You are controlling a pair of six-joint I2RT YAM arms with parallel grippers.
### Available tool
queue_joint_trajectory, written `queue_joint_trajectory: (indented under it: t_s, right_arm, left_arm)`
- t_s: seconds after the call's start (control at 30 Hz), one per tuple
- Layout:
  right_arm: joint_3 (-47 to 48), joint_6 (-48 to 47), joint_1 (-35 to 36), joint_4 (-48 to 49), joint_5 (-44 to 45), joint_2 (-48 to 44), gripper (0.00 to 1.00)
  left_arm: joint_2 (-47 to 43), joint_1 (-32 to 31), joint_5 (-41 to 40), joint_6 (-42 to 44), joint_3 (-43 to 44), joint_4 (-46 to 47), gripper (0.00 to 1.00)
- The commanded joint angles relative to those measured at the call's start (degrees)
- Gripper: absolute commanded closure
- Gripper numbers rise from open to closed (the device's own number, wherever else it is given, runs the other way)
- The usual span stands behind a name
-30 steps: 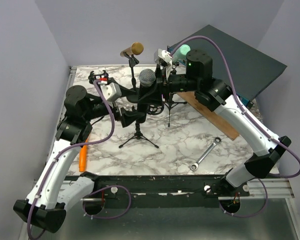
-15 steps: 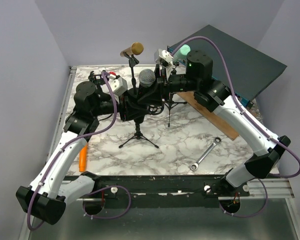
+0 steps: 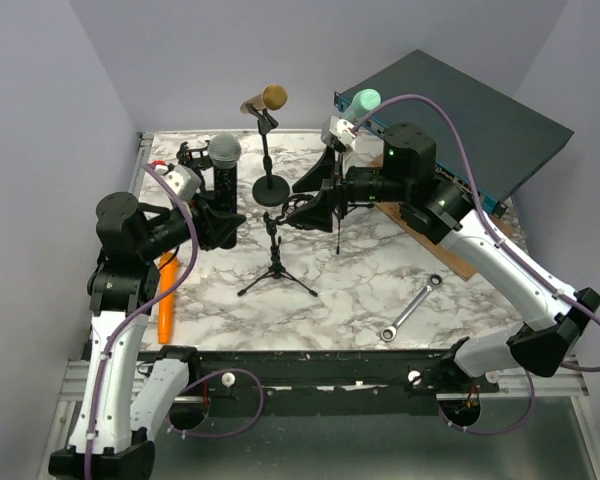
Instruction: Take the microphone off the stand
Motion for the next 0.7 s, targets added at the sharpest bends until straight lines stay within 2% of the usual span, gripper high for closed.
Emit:
queue_joint_trajectory:
  t_s: [0.0, 0.13, 0.27, 0.5, 0.67]
  right_arm:
    - [-1.8, -2.2, 0.0, 0.2, 4.8, -3.0, 0.26]
    - [-2.8, -3.1, 0.0, 0.1, 6.6, -4.2, 0.26]
    - [-5.5, -4.9, 0.0, 0.3, 9.2, -5.3, 0.26]
    - [-12.6, -7.3, 0.0, 3.1, 12.5, -8.6, 0.25]
    - [-13.9, -9.2, 0.0, 2.1, 13.5, -8.9, 0.25]
  left_arm:
    - [-1.2, 8.2, -8.7, 4.5, -1.6, -15.2, 1.00]
    - [2.2, 11.3, -15.2, 3.6, -3.7, -22.5, 1.00]
    - [8.1, 12.4, -20.0, 3.0, -5.6, -25.9, 1.00]
    - [18.1, 12.4, -26.6, 2.2, -9.6, -24.9, 1.00]
    - [25.8, 13.7, -27.3, 2.5, -7.2, -27.0, 1.00]
